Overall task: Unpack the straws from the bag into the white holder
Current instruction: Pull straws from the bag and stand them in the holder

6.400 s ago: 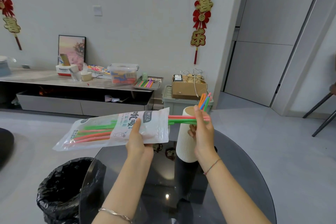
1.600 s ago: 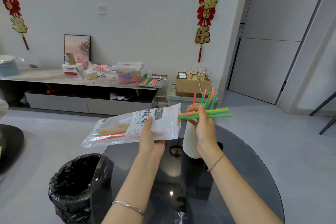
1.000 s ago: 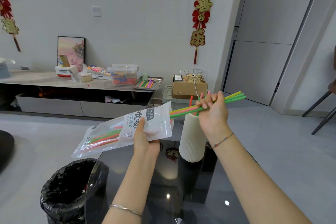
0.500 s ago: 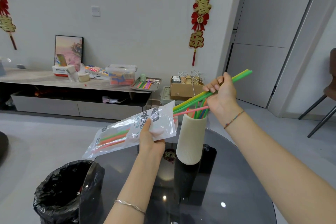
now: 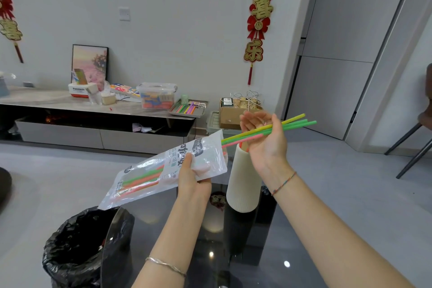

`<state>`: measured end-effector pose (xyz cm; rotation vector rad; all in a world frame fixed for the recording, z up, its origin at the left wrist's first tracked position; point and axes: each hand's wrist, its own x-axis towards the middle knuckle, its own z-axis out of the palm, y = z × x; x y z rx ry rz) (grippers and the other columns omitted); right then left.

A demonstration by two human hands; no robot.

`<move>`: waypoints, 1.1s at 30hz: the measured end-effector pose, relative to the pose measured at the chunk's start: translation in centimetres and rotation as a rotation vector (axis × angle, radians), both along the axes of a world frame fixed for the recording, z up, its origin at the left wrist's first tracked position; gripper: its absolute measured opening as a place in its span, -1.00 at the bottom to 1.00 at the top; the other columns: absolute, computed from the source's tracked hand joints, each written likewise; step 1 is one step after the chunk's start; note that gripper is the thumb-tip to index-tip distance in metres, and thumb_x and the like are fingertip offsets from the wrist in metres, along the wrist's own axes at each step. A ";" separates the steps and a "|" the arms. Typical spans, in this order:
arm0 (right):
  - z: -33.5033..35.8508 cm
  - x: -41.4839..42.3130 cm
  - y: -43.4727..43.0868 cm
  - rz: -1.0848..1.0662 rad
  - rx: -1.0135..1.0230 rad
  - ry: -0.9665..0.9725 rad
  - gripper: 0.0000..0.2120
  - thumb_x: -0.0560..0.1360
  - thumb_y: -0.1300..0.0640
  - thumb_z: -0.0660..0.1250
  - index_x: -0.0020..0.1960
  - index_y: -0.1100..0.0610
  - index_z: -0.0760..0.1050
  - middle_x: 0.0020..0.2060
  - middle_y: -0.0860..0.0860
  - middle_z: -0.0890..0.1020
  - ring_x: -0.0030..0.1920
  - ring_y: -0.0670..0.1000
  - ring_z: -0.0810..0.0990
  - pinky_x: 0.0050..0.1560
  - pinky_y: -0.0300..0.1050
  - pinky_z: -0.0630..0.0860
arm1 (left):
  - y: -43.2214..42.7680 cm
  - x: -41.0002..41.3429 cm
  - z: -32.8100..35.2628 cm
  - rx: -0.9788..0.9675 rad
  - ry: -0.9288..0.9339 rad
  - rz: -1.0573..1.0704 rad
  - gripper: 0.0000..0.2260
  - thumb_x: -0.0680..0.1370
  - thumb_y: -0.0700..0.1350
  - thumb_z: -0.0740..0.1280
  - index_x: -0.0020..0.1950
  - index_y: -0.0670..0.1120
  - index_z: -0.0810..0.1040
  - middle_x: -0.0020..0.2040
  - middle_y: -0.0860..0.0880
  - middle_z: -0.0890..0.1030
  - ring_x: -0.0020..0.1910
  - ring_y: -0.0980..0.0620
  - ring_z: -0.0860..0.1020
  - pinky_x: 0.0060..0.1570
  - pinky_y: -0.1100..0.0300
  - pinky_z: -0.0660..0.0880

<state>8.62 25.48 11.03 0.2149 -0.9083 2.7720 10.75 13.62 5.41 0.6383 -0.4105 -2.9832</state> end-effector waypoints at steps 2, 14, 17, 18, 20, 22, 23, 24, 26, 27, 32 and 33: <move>-0.2 0.2 -1.0 -0.018 -0.041 -0.038 -0.58 0.62 0.03 0.05 -0.35 0.16 0.40 -0.52 0.06 0.57 -0.37 0.06 0.56 -0.04 -0.01 0.54 | 0.7 -0.1 -0.1 -0.043 0.029 -0.001 -0.56 0.59 -0.18 0.27 0.46 -0.10 0.28 0.35 -0.19 0.49 0.29 -0.19 0.49 0.28 -0.19 0.40; 8.7 -0.8 3.4 -0.297 0.142 -0.056 -0.55 0.57 0.09 0.13 -0.46 0.04 0.07 -0.71 -0.09 0.12 -0.69 -0.09 0.08 -0.63 -0.32 0.08 | -1.1 -1.4 -1.7 -0.036 0.089 0.016 -0.57 0.59 -0.15 0.26 0.45 -0.15 0.28 0.35 -0.24 0.47 0.32 -0.25 0.46 0.33 -0.22 0.34; 12.0 -1.2 5.4 -0.350 0.204 0.000 -0.56 0.56 0.13 0.12 -0.45 0.04 0.06 -0.69 -0.10 0.11 -0.67 -0.09 0.06 -0.62 -0.30 0.07 | -1.2 -1.6 -2.0 -0.051 0.082 0.020 -0.58 0.60 -0.16 0.25 0.45 -0.15 0.29 0.36 -0.23 0.47 0.33 -0.24 0.45 0.34 -0.20 0.33; 12.7 -1.4 5.9 -0.362 0.225 0.010 -0.57 0.55 0.13 0.12 -0.45 0.04 0.06 -0.69 -0.10 0.11 -0.67 -0.08 0.05 -0.62 -0.29 0.06 | -1.2 -1.6 -2.0 -0.060 0.075 0.030 -0.58 0.59 -0.16 0.26 0.45 -0.15 0.30 0.35 -0.22 0.47 0.32 -0.23 0.46 0.34 -0.20 0.34; 13.7 -1.8 6.5 -0.376 0.268 0.023 -0.58 0.55 0.14 0.12 -0.45 0.04 0.07 -0.69 -0.10 0.11 -0.66 -0.08 0.05 -0.61 -0.29 0.06 | -1.2 -1.6 -2.0 -0.073 0.065 0.045 -0.57 0.59 -0.17 0.26 0.45 -0.13 0.30 0.35 -0.20 0.48 0.32 -0.21 0.47 0.33 -0.19 0.35; 14.1 -2.1 6.8 -0.397 0.312 0.026 -0.57 0.55 0.13 0.13 -0.45 0.04 0.08 -0.70 -0.10 0.12 -0.66 -0.08 0.06 -0.60 -0.28 0.07 | -1.2 -1.6 -2.0 -0.069 0.066 0.050 -0.56 0.58 -0.17 0.27 0.45 -0.12 0.29 0.35 -0.20 0.48 0.32 -0.22 0.47 0.33 -0.20 0.35; 14.2 -2.3 6.9 -0.410 0.333 0.032 -0.56 0.55 0.12 0.14 -0.45 0.04 0.08 -0.70 -0.10 0.13 -0.66 -0.08 0.07 -0.60 -0.28 0.08 | -1.2 -1.5 -1.9 -0.071 0.065 0.048 -0.56 0.58 -0.17 0.28 0.45 -0.11 0.29 0.35 -0.20 0.49 0.31 -0.22 0.47 0.32 -0.20 0.35; 14.3 -2.4 6.9 -0.423 0.357 0.041 -0.56 0.55 0.12 0.15 -0.46 0.04 0.08 -0.70 -0.10 0.14 -0.66 -0.08 0.07 -0.60 -0.28 0.09 | -1.3 -1.5 -2.0 -0.080 0.060 0.050 -0.55 0.58 -0.16 0.29 0.45 -0.10 0.29 0.34 -0.19 0.49 0.30 -0.22 0.48 0.32 -0.19 0.36; 14.2 -2.8 6.9 -0.440 0.425 0.063 -0.55 0.54 0.11 0.17 -0.47 0.03 0.09 -0.70 -0.11 0.15 -0.66 -0.08 0.08 -0.60 -0.30 0.09 | -1.3 -1.5 -1.9 -0.097 0.055 0.055 -0.55 0.58 -0.16 0.29 0.45 -0.10 0.29 0.34 -0.18 0.50 0.30 -0.21 0.49 0.31 -0.18 0.37; 14.0 -3.0 6.8 -0.442 0.462 0.073 -0.55 0.53 0.11 0.17 -0.48 0.02 0.09 -0.70 -0.12 0.15 -0.66 -0.09 0.09 -0.60 -0.31 0.09 | -1.2 -1.4 -1.9 -0.098 0.060 0.056 -0.56 0.58 -0.17 0.29 0.45 -0.10 0.29 0.34 -0.18 0.50 0.30 -0.21 0.48 0.32 -0.18 0.37; 11.1 -4.5 5.6 -0.387 0.557 0.057 -0.55 0.54 0.11 0.17 -0.50 0.01 0.14 -0.70 -0.11 0.17 -0.67 -0.10 0.10 -0.61 -0.32 0.10 | -1.1 -1.3 -1.9 -0.121 0.045 0.082 -0.54 0.57 -0.18 0.30 0.45 -0.08 0.29 0.33 -0.15 0.51 0.28 -0.16 0.51 0.30 -0.15 0.39; 10.3 -4.8 5.2 -0.366 0.582 0.037 -0.56 0.54 0.10 0.17 -0.49 0.02 0.15 -0.71 -0.10 0.17 -0.67 -0.10 0.11 -0.62 -0.32 0.10 | -1.1 -1.3 -1.9 -0.119 0.045 0.082 -0.54 0.56 -0.18 0.31 0.45 -0.07 0.29 0.33 -0.15 0.51 0.29 -0.16 0.50 0.30 -0.16 0.39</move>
